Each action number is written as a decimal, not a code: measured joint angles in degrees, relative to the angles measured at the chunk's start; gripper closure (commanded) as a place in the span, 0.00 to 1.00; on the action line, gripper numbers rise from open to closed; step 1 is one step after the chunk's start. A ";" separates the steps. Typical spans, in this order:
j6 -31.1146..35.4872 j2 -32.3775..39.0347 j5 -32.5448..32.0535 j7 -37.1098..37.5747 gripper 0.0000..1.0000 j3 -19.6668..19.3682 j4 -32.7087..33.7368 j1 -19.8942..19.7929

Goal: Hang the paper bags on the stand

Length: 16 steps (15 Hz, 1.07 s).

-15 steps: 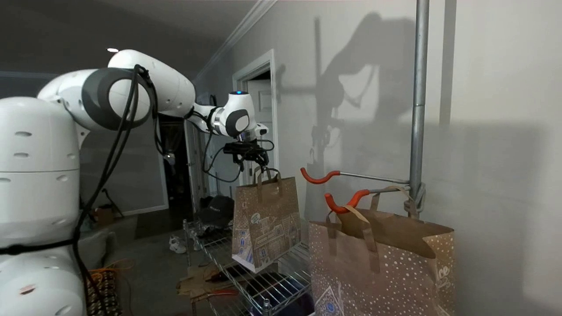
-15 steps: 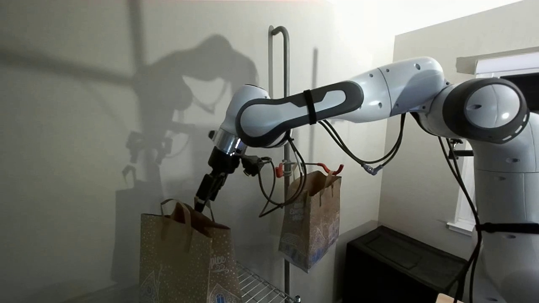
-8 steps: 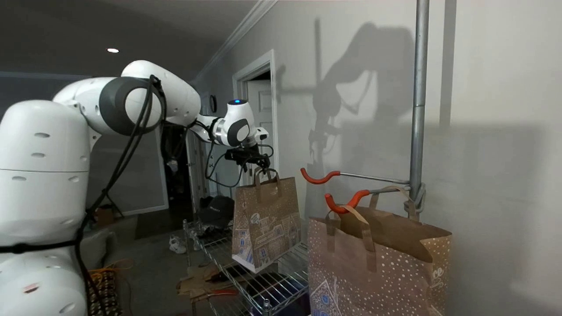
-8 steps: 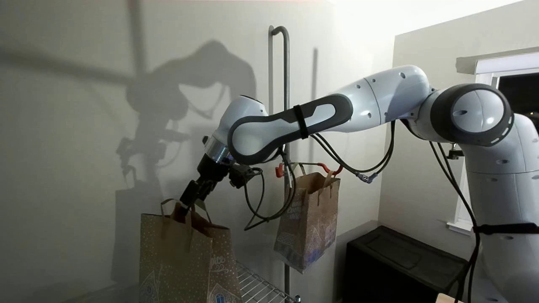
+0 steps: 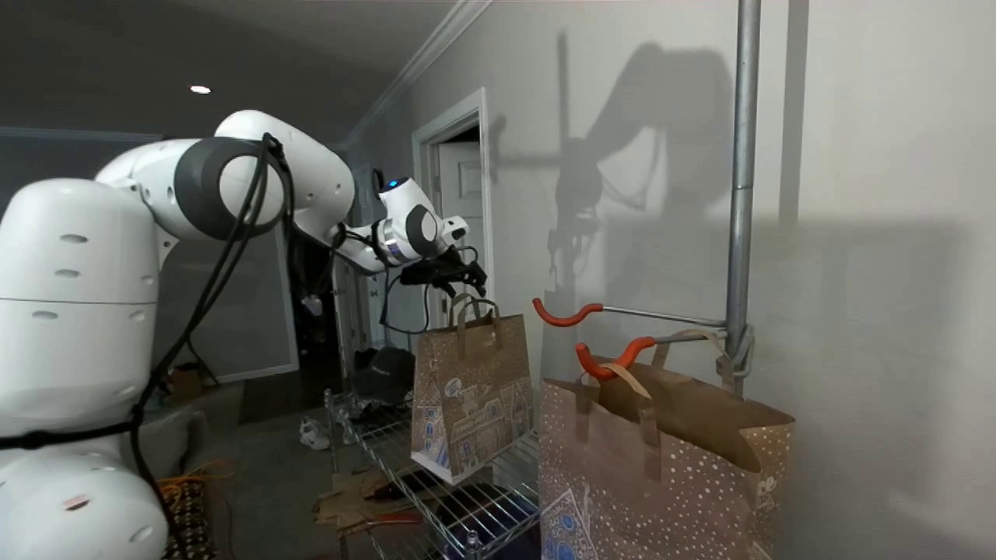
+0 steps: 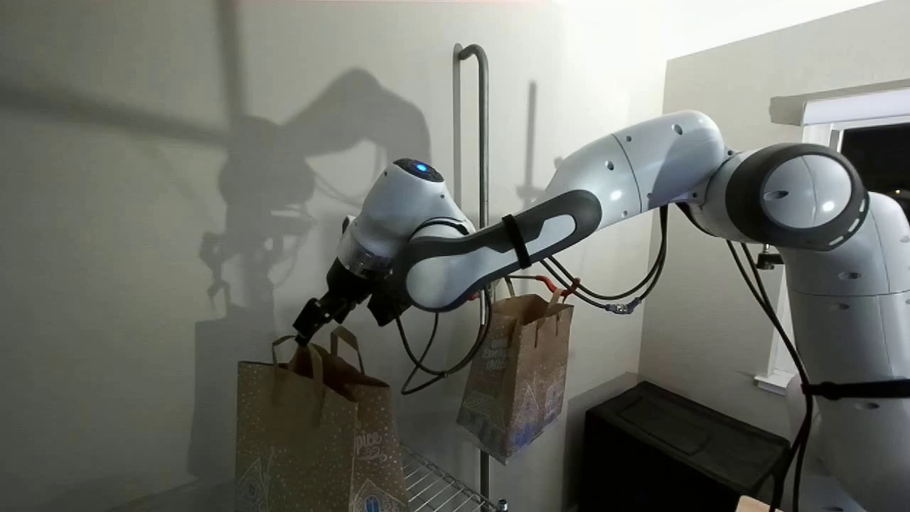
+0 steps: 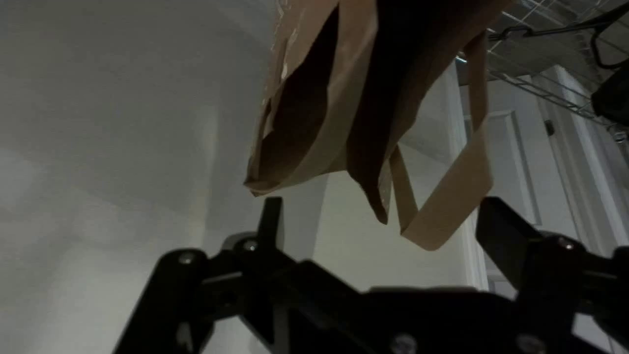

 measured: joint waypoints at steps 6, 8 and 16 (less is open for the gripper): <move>-3.21 0.75 -9.98 12.24 0.00 -2.05 -0.02 3.32; -4.55 1.09 -10.39 13.82 0.00 -2.01 -0.01 4.06; -8.43 2.05 -10.83 19.19 0.64 -1.93 0.10 5.89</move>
